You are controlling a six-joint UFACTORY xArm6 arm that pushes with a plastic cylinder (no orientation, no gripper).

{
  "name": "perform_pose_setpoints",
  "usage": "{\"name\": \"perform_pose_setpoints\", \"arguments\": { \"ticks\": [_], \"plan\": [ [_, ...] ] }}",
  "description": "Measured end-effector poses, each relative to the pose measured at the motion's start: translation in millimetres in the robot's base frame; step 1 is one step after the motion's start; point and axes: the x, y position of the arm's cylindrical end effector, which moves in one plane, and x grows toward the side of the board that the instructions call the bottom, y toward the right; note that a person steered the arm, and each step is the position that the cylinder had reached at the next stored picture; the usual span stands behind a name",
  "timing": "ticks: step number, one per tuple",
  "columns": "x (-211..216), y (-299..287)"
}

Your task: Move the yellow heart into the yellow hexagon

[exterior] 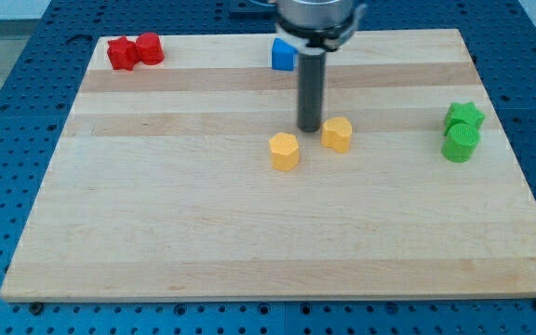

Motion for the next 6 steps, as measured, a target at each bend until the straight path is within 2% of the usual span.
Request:
{"name": "perform_pose_setpoints", "arguments": {
  "ticks": [1, 2, 3, 5, 6],
  "plan": [
    [-9, 60],
    [-2, 80],
    [18, 52],
    [24, -37],
    [23, -44]
  ]
}}
